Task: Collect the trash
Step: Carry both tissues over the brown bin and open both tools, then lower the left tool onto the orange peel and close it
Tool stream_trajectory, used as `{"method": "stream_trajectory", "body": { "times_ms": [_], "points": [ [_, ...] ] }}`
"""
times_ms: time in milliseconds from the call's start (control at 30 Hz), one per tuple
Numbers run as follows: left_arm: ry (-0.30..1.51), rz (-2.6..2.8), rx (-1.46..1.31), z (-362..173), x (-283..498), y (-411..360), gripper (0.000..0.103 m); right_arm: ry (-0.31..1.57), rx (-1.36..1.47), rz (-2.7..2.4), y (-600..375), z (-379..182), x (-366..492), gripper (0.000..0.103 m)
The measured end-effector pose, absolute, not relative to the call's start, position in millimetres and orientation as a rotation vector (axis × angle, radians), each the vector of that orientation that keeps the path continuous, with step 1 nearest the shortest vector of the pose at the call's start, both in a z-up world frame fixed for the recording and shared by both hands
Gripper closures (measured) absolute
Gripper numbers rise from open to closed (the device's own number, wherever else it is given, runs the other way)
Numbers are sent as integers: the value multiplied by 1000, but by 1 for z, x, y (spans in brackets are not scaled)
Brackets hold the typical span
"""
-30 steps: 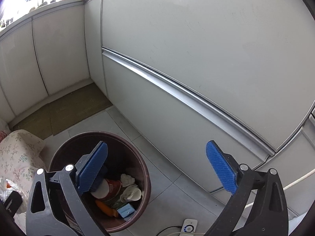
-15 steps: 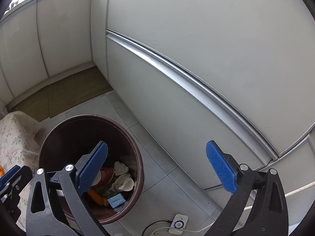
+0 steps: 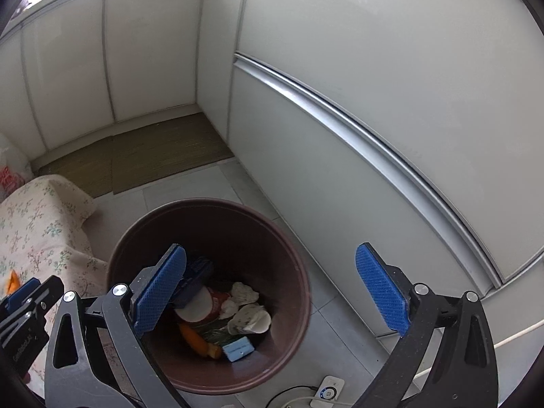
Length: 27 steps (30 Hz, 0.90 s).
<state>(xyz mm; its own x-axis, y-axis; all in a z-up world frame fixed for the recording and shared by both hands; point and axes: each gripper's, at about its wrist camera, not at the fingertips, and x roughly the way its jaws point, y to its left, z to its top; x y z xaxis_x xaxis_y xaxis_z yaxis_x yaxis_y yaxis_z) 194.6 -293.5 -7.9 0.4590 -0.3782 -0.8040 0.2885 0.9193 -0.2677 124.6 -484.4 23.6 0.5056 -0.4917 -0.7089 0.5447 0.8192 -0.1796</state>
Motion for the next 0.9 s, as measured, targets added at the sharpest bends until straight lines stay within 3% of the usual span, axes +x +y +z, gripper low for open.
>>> {"method": "stream_trajectory", "body": {
  "times_ms": [433,533,900],
  "points": [
    [1057,-238,-175,-32,229,-209,55,844,-161,-475,-376,14,174,7],
    [1056,-172,-190,-41,239,-185,46,846,-203,-446,-356,12,182,7],
    [1102,-7,-188,-83,275,-119,45,872,-314,-380,-310,1,201,7]
  ]
}}
